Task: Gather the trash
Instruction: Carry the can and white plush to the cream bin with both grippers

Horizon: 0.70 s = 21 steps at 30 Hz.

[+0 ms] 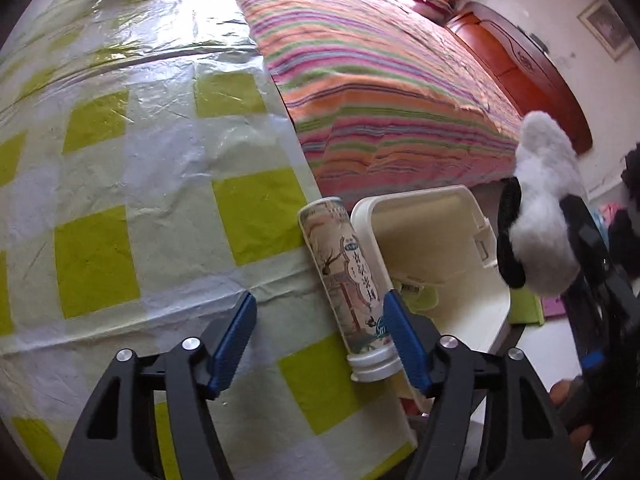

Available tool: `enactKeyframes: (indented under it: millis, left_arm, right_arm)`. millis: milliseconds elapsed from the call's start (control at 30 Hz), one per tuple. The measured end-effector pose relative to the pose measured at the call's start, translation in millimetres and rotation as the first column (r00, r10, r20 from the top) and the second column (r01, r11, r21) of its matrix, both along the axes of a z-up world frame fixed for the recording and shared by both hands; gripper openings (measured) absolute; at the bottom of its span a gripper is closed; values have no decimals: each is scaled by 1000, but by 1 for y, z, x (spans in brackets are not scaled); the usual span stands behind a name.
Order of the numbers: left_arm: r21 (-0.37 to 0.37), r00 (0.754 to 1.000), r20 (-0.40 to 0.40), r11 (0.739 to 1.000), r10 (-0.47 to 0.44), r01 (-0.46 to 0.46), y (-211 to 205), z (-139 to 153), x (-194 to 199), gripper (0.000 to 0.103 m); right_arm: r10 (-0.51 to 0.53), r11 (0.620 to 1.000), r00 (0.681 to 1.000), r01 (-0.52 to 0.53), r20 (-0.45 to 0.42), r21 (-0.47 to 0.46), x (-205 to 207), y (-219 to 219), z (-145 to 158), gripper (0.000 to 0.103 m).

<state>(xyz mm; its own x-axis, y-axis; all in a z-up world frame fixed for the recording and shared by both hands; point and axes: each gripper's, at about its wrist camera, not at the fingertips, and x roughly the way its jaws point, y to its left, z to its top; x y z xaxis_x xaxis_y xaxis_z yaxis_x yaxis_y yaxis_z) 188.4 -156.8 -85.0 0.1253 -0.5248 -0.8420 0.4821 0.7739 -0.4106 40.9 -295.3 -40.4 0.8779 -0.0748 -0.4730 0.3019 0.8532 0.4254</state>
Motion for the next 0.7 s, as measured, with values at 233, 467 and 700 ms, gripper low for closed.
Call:
enactKeyframes:
  millis: [233,467,700]
  left_arm:
    - [20,999,46,1000,-22,21,-11,-1,-6,58]
    - [35,998,48,998,-50,48,-16,1,-6,53]
    - [-15,995,-19,995,-97,96,-13,-3,-6,32]
  right_arm:
    - [16,1000,1000,-16,12,15,-1,0,0,47]
    - [17,999,1000,-18,20,31,-4,-7,-3,47]
    - [22,999,999,-24,26,44,-5,-9,-4,47]
